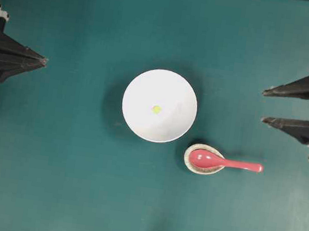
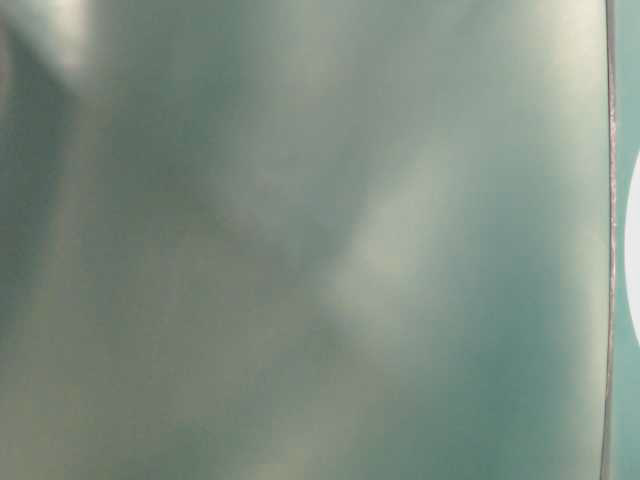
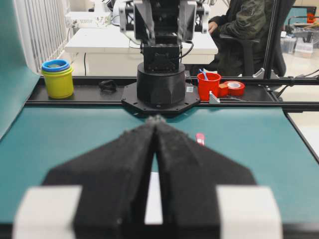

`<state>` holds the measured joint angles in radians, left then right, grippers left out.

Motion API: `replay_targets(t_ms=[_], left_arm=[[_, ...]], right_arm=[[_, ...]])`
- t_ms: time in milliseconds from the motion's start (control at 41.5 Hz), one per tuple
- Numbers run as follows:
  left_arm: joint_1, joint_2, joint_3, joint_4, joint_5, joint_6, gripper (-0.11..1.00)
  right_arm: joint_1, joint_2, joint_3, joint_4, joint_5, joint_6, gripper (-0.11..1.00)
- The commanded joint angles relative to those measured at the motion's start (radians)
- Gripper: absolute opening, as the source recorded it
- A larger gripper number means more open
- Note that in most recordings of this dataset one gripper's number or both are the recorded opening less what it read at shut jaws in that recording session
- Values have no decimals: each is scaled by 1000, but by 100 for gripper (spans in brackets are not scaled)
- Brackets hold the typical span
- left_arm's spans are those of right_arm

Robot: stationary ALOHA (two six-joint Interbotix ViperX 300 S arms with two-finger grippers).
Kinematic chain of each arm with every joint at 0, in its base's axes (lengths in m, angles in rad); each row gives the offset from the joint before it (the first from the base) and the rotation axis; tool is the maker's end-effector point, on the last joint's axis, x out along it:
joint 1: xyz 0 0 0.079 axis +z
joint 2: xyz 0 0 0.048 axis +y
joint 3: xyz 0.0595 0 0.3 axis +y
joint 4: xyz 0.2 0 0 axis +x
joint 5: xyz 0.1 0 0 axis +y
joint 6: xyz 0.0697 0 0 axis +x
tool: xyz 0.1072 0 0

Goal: Scoop the yellow hexagonal prism block from the bowl with a spoon using the right arm.
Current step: 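Move the right gripper toward the red spoon handle and close on it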

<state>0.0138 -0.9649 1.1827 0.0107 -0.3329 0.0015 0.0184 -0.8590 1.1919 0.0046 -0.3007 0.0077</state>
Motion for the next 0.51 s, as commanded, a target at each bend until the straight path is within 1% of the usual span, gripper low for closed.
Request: replay_targets(t_ms=[0, 145, 241, 386, 482], left_arm=[[2, 8, -21, 3, -11, 0, 2], [2, 8, -21, 3, -6, 0, 1], [2, 12, -21, 3, -6, 0, 1], [2, 15, -20, 3, -5, -2, 1], [2, 17, -18, 3, -5, -2, 1]], right_arm=[[15, 43, 2, 14, -58, 2, 59], [44, 138, 37, 29, -170, 2, 59], [66, 216, 69, 43, -267, 2, 59], [101, 331, 115, 84, -445, 2, 59], [129, 400, 135, 117, -538, 3, 59]])
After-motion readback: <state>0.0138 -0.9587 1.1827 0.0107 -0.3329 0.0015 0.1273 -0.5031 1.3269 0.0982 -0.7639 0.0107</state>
